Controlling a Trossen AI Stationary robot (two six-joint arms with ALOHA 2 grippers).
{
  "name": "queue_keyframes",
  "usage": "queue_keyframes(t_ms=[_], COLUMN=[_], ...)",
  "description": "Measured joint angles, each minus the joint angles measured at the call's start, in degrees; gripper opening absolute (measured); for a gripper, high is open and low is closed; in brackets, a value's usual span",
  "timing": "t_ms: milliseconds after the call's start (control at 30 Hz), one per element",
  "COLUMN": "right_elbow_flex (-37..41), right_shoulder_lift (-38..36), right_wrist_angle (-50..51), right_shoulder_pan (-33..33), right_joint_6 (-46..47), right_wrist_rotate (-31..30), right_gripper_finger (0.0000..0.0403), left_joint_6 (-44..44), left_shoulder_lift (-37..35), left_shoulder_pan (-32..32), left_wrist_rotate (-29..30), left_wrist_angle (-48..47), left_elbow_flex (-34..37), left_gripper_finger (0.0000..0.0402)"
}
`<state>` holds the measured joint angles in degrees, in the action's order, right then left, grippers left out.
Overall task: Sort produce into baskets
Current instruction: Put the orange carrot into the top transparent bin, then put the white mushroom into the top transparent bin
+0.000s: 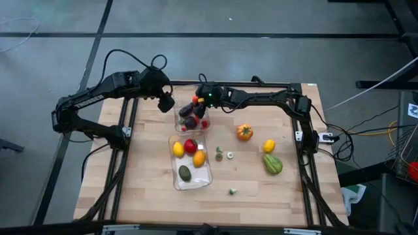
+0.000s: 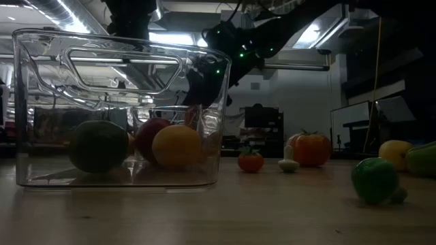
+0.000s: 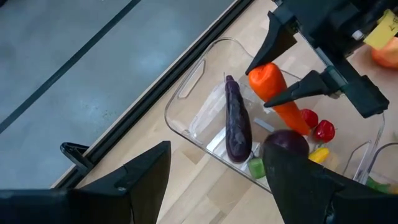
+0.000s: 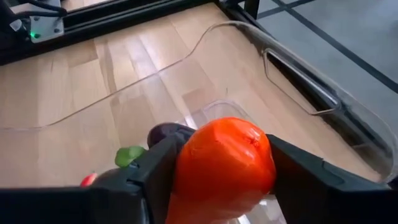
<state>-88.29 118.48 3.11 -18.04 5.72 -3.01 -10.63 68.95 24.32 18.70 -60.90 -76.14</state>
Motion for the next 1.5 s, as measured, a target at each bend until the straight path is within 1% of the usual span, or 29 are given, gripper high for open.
queue_keyframes(t_ms=[267, 400, 467, 567, 667, 733, 867, 967, 1067, 1167, 1267, 1400, 1500], right_elbow_flex=[0.00, 0.00, 0.00, 0.00, -0.02, -0.04, -0.04, -0.04, -0.04, -0.04, -0.03, 2.13, 3.97], right_shoulder_lift=[0.19, 0.08, -0.53, -3.10, -7.06, -10.07, -15.56, -18.57, -20.33, -20.99, -20.97, -20.90, -20.91], right_wrist_angle=[-0.07, 0.08, 0.81, 3.25, 8.91, 15.16, 27.86, 36.69, 44.12, 50.25, 54.29, 53.37, 53.26], right_shoulder_pan=[0.00, 0.00, 0.00, 0.00, 0.09, 0.09, 0.08, 0.07, 0.09, 0.82, 2.83, 7.40, 10.88], right_joint_6=[0.30, -0.30, -2.45, -7.22, -12.07, -14.21, -16.90, -17.41, -17.89, -18.19, -18.69, -19.74, -19.79], right_wrist_rotate=[-0.01, 0.00, 0.21, 1.21, 1.33, 1.77, 6.06, 9.31, 12.43, 15.71, 16.53, 16.65, 14.95], right_gripper_finger=[0.0325, 0.0352, 0.0360, 0.0366, 0.0367, 0.0365, 0.0365, 0.0365, 0.0364, 0.0364, 0.0364, 0.0364, 0.0364], left_joint_6=[0.00, -0.04, -0.26, -0.83, -0.92, -0.54, 0.55, 0.56, -0.52, -1.07, -1.11, -1.08, -0.67], left_shoulder_lift=[0.00, 0.00, 0.00, 0.00, 0.00, 0.00, 0.00, -0.20, -0.28, -0.28, -0.28, -0.31, -0.33], left_shoulder_pan=[0.00, 0.00, 0.00, 0.00, 0.00, -0.03, -0.41, -1.23, -2.51, -4.08, -5.72, -8.12, -10.38], left_wrist_rotate=[0.00, 0.00, 0.00, 0.00, -0.02, -0.02, -1.79, -2.32, -2.58, -5.28, -8.60, -12.61, -13.20], left_wrist_angle=[0.00, 0.00, 0.00, -0.01, -0.04, -0.09, 0.24, 1.68, 6.15, 10.69, 14.07, 20.08, 25.67], left_elbow_flex=[0.00, 0.00, 0.00, 0.00, 0.00, 0.00, 1.18, 4.49, 9.18, 12.84, 14.67, 16.06, 17.83], left_gripper_finger=[0.0250, 0.0250, 0.0250, 0.0250, 0.0250, 0.0250, 0.0250, 0.0250, 0.0250, 0.0250, 0.0250, 0.0250, 0.0250])
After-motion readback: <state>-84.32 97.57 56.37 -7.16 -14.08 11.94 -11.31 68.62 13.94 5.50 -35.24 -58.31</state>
